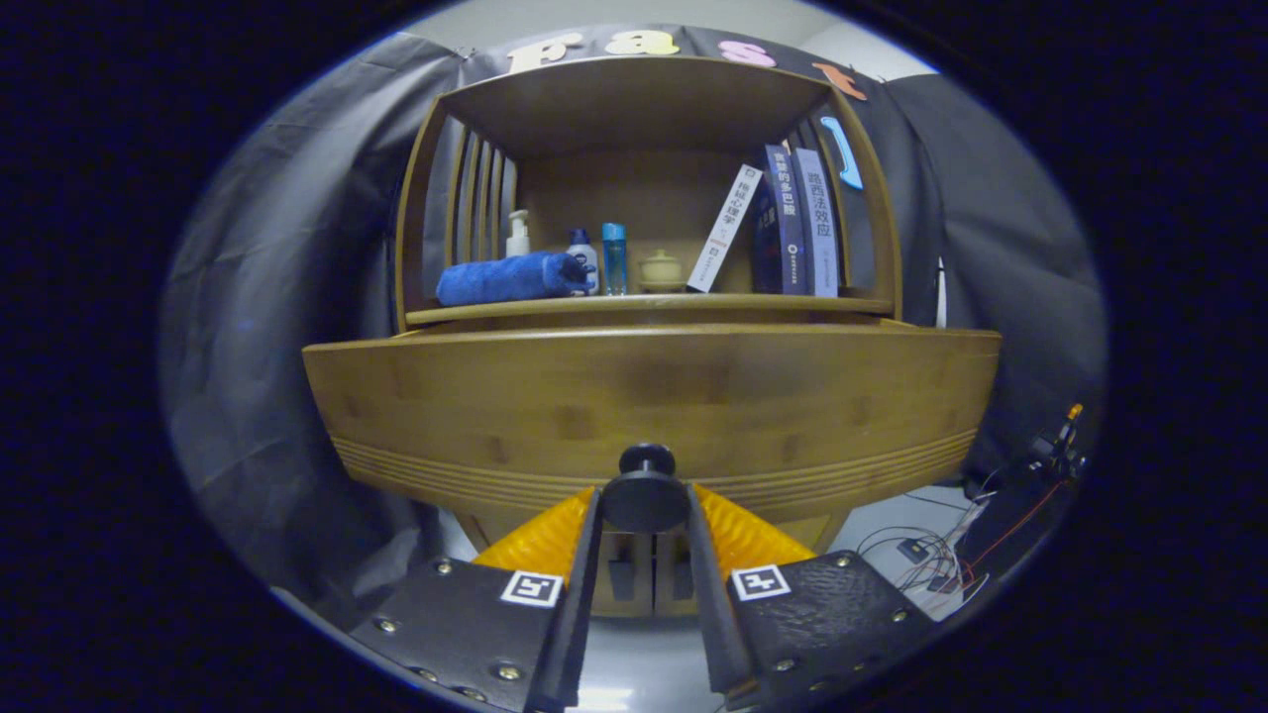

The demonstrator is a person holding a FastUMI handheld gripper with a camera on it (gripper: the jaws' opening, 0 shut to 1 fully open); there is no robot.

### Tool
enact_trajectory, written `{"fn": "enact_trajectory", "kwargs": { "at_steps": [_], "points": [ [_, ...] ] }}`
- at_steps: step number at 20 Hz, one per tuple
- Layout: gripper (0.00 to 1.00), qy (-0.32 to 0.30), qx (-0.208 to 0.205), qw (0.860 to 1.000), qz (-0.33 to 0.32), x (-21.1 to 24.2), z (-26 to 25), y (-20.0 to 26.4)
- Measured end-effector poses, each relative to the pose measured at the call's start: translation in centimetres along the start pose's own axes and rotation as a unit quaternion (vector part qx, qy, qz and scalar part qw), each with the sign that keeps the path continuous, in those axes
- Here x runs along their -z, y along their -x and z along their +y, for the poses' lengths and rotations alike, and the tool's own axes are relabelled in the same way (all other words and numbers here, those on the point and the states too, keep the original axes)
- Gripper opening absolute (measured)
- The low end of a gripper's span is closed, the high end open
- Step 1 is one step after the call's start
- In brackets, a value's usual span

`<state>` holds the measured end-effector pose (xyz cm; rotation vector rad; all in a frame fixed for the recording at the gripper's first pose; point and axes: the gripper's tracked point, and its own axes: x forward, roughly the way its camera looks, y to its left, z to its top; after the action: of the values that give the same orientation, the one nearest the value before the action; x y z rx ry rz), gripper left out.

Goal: Pull open the drawer, take out the items inside it, and place them on the countertop above the cabinet.

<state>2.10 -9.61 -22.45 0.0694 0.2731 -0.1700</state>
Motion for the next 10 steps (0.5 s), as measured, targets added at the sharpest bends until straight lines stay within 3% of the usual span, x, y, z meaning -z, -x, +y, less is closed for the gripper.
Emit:
{"fn": "enact_trajectory", "kwargs": {
  "at_steps": [2, 10],
  "points": [
    [0.43, -0.001, 0.002, 1.000, 0.002, 0.4, 0.3, 0.0],
    [0.46, 0.006, 0.006, 0.999, -0.036, -1.0, 0.3, -0.4]
  ]
}}
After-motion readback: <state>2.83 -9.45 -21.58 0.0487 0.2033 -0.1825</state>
